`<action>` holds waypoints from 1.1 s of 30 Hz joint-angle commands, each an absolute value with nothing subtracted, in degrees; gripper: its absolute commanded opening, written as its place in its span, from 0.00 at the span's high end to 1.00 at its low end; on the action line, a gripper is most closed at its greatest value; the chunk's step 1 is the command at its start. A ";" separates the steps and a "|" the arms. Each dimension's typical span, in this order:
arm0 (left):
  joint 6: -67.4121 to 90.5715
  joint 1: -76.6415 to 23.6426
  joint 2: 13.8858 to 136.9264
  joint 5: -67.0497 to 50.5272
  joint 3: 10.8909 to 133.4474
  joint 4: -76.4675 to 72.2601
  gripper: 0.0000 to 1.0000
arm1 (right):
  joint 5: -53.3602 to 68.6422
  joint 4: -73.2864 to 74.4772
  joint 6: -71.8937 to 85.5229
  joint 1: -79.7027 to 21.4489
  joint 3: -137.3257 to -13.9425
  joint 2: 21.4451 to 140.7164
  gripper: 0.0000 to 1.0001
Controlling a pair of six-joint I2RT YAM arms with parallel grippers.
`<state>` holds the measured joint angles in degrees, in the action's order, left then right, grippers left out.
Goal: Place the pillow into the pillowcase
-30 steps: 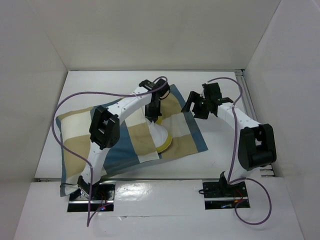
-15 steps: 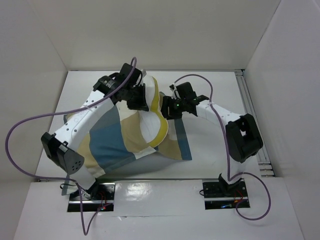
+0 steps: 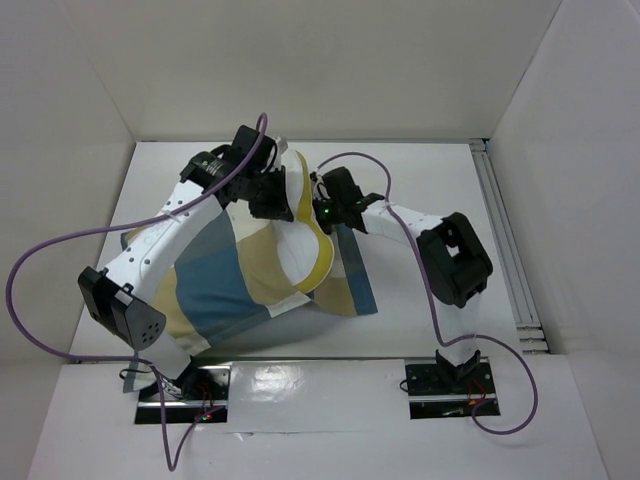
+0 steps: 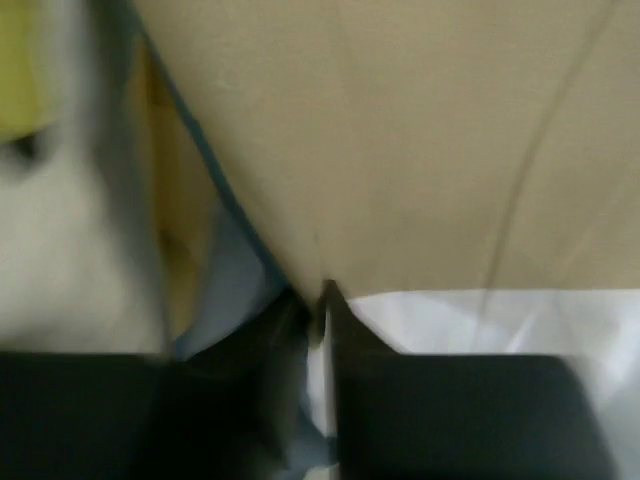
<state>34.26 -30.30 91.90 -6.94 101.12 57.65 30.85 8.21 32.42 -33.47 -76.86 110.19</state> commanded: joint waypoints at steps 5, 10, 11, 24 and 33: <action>33.75 -28.56 88.34 -12.74 101.17 51.68 1.00 | 19.52 10.81 31.73 -28.84 -73.93 106.27 1.00; 34.00 -24.18 87.80 -12.74 96.17 51.68 1.00 | 18.98 12.65 30.59 -20.58 -68.38 97.93 1.00; 34.62 -23.47 87.80 -11.87 95.02 51.68 1.00 | 18.98 13.18 29.89 -19.78 -67.77 97.04 1.00; 35.16 -20.83 92.29 -9.40 86.92 50.27 1.00 | 18.57 22.66 26.19 -13.19 -71.02 93.87 1.00; 35.16 -20.30 97.64 -5.36 83.68 49.04 1.00 | 16.17 15.57 34.28 -4.92 -58.98 82.20 0.99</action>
<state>36.99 -22.57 94.45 -16.21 86.70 42.09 23.81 20.23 32.42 -8.88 -60.14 91.13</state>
